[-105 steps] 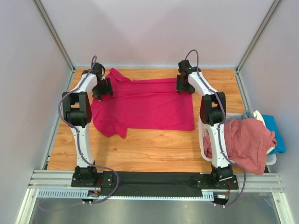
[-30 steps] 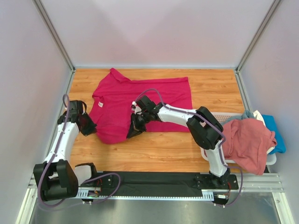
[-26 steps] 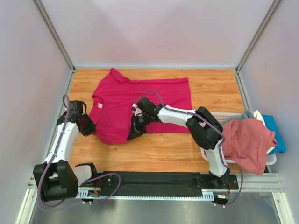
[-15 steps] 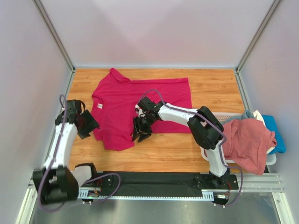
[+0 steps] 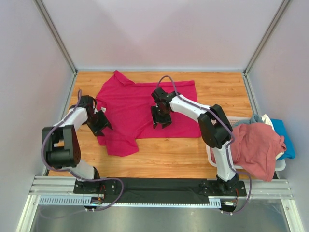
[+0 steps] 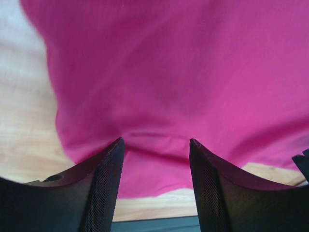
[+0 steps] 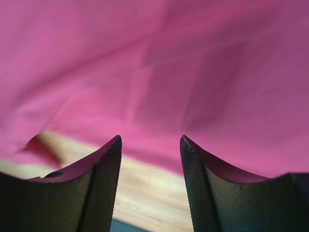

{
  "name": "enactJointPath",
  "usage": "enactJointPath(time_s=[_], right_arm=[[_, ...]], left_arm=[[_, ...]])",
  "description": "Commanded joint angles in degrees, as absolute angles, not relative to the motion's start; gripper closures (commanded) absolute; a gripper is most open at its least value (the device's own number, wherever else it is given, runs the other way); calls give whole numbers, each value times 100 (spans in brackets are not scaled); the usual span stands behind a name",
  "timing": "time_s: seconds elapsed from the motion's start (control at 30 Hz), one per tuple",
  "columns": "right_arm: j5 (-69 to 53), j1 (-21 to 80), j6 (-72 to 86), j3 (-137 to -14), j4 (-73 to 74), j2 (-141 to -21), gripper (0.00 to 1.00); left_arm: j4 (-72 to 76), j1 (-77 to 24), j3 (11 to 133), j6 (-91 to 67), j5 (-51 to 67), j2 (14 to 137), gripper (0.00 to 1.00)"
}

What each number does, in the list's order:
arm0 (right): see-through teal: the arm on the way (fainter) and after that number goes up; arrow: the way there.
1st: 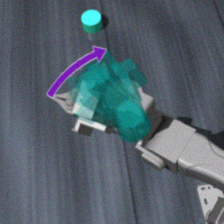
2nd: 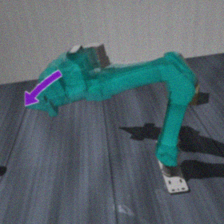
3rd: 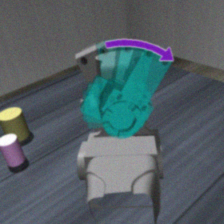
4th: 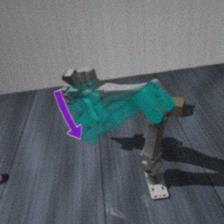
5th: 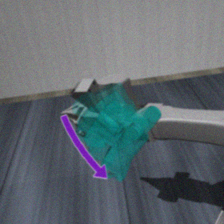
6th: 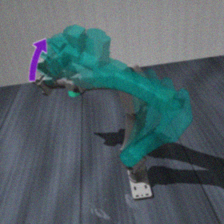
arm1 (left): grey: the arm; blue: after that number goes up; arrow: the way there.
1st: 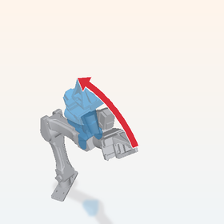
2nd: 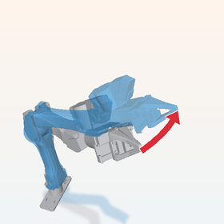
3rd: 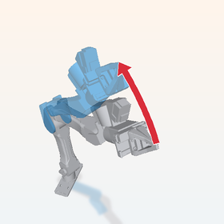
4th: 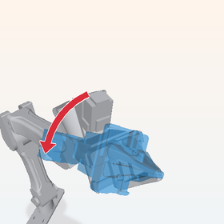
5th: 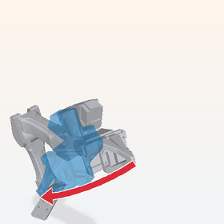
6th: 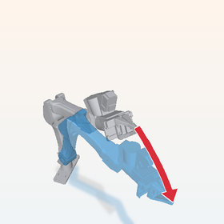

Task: Fold and stack the t-shirts
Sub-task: Flatten the tshirt out

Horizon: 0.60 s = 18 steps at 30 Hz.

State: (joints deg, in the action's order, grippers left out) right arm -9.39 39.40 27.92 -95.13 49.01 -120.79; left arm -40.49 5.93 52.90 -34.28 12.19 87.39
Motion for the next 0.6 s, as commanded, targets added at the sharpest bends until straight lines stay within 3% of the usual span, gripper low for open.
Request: enactJointPath(time_s=[0.0, 0.27, 0.4, 0.57], right_arm=[[-247, 3806, 2505, -9685, 4913, -12409, 47], [-9, 3358, 2347, -10877, 5323, -13209, 52], [211, 3559, 2136, -11110, 5651, -12843, 48], [203, 4575, 2355, -10776, 5520, -11998, 43]], left_arm=[[-3727, 580, 5922, -3182, 1344, 9365, 37], [-4209, 501, 7540, -3006, 1320, 10758, 36], [-4219, 247, 6937, -3137, 232, 9311, 22], [-4561, -333, 5653, -3383, -343, 7028, 22]])
